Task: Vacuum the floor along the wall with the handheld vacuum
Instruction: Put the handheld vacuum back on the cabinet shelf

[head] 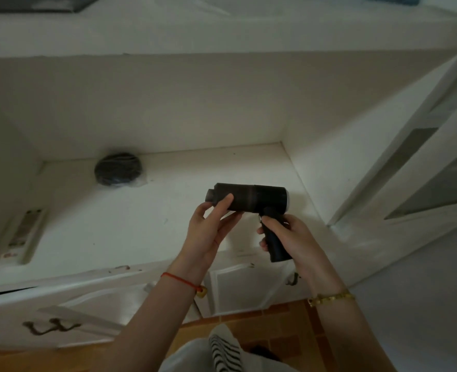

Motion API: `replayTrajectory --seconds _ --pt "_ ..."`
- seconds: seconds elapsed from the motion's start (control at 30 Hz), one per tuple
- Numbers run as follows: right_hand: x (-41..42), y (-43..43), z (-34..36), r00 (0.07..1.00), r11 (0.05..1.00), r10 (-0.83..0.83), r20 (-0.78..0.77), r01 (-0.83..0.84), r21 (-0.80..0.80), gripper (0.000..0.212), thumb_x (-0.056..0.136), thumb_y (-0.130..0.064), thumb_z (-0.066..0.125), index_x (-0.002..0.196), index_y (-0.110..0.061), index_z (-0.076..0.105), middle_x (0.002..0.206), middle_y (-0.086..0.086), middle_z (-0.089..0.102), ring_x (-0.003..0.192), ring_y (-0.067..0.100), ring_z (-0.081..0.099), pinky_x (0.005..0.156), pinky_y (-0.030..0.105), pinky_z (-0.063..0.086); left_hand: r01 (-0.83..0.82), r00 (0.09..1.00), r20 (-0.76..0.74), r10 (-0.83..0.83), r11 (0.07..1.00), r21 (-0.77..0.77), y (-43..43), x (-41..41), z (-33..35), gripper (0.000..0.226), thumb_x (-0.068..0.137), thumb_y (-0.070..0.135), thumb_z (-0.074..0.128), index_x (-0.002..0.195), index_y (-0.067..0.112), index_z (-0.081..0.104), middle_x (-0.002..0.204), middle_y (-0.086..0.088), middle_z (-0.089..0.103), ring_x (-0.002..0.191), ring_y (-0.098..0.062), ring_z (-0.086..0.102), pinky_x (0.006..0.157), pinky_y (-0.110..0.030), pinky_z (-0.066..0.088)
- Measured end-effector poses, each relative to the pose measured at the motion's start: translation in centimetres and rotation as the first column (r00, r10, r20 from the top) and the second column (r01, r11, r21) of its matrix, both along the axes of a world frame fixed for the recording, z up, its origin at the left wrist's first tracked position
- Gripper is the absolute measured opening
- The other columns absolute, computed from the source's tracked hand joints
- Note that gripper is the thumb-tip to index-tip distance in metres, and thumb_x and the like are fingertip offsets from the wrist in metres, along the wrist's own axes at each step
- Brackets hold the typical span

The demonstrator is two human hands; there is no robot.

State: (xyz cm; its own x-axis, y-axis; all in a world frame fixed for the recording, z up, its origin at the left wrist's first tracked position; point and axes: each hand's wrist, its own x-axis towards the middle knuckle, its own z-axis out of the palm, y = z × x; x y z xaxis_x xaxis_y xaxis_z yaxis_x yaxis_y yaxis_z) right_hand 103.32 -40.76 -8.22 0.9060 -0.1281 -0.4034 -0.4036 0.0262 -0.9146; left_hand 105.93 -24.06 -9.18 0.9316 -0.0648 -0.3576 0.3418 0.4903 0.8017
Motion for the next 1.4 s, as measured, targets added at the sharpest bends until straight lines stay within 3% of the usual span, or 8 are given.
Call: replayTrajectory --seconds 0.17,0.33,0.57,0.77,0.97,1.07,1.2,1.4 --pt "2.7 -0.2 -0.4 0.998 0.987 -0.034 0.05 0.042 -0.153 0.026 0.088 -0.028 0.067 0.103 -0.009 0.059 0.088 0.01 0.071 0.064 0.017 0.066 0.057 0.026 0.056 0.02 0.999 -0.049 -0.021 1.0 -0.01 -0.1 3.0 -0.3 0.046 0.09 0.024 0.068 0.126 0.001 0.054 0.122 -0.019 0.068 0.11 -0.026 0.069 0.093 -0.032 0.057" --pt "6.0 -1.3 -0.6 0.991 0.952 -0.048 0.122 0.082 -0.295 0.031 0.086 -0.035 0.067 0.097 -0.007 0.059 0.073 0.006 0.062 0.064 0.019 0.06 0.059 0.034 0.054 -0.016 0.994 -0.107 0.009 0.998 -0.063 -0.5 6.2 0.0 0.018 0.092 0.019 0.065 0.105 0.006 0.067 0.114 -0.012 0.068 0.103 -0.02 0.068 0.095 -0.03 0.054" --pt "12.6 -2.8 -1.9 0.981 0.897 -0.03 0.192 0.111 -0.428 0.027 0.087 -0.032 0.067 0.079 -0.008 0.057 0.062 0.005 0.057 0.048 0.016 0.052 0.042 0.023 0.043 -0.048 0.996 -0.086 0.038 0.991 -0.124 -1.8 11.5 -0.3 0.043 0.093 0.016 0.063 0.131 -0.003 0.055 0.134 -0.018 0.059 0.122 -0.028 0.06 0.109 -0.039 0.045" --pt "18.7 -3.9 -3.7 0.964 0.847 -0.12 0.238 0.224 -0.482 0.04 0.083 -0.037 0.071 0.096 0.0 0.063 0.081 0.011 0.067 0.063 0.021 0.062 0.044 0.02 0.038 0.088 0.996 0.003 -0.088 0.994 -0.062 -3.0 15.2 -0.6 0.037 0.095 0.022 0.061 0.128 0.005 0.058 0.136 -0.013 0.058 0.126 -0.026 0.056 0.11 -0.038 0.043" --pt "21.4 -4.5 -4.4 0.956 0.755 -0.1 0.276 0.254 -0.604 0.036 0.088 -0.034 0.068 0.099 0.0 0.063 0.094 0.01 0.068 0.076 0.021 0.062 0.047 0.02 0.037 0.163 0.986 0.001 -0.166 0.968 0.189 -4.6 18.4 -2.0 0.031 0.095 0.01 0.056 0.126 0.008 0.059 0.133 -0.016 0.059 0.122 -0.028 0.058 0.107 -0.041 0.047" --pt "22.2 -4.8 -5.0 0.953 0.73 -0.1 0.285 0.265 -0.63 0.038 0.087 -0.035 0.068 0.101 0.0 0.064 0.098 0.015 0.07 0.082 0.027 0.066 0.059 0.022 0.042 0.205 0.977 0.003 -0.212 0.946 0.251 -5.2 19.3 -2.5 0.035 0.096 0.003 0.05 0.131 0.011 0.052 0.124 -0.012 0.058 0.116 -0.026 0.059 0.097 -0.033 0.052" --pt "23.5 -5.0 -5.3 0.951 0.693 -0.089 0.295 0.272 -0.667 0.043 0.088 -0.036 0.066 0.109 0.002 0.062 0.107 0.02 0.068 0.097 0.035 0.067 0.074 0.03 0.053 0.281 0.957 -0.009 -0.29 0.919 0.277 -5.7 20.4 -2.7 0.043 0.096 0.004 0.051 0.137 0.015 0.045 0.139 -0.013 0.053 0.118 -0.027 0.059 0.064 -0.017 0.058" --pt "24.2 -5.0 -5.0 0.96 0.607 -0.076 0.27 0.26 -0.751 0.048 0.092 -0.036 0.06 0.118 0.004 0.053 0.117 0.023 0.064 0.105 0.038 0.063 0.084 0.043 0.054 0.318 0.946 -0.039 -0.32 0.907 0.275 -6.3 21.4 -2.9 0.055 0.098 -0.001 0.043 0.15 0.01 0.031 0.14 -0.015 0.054 0.093 -0.016 0.065 0.056 -0.016 0.056"
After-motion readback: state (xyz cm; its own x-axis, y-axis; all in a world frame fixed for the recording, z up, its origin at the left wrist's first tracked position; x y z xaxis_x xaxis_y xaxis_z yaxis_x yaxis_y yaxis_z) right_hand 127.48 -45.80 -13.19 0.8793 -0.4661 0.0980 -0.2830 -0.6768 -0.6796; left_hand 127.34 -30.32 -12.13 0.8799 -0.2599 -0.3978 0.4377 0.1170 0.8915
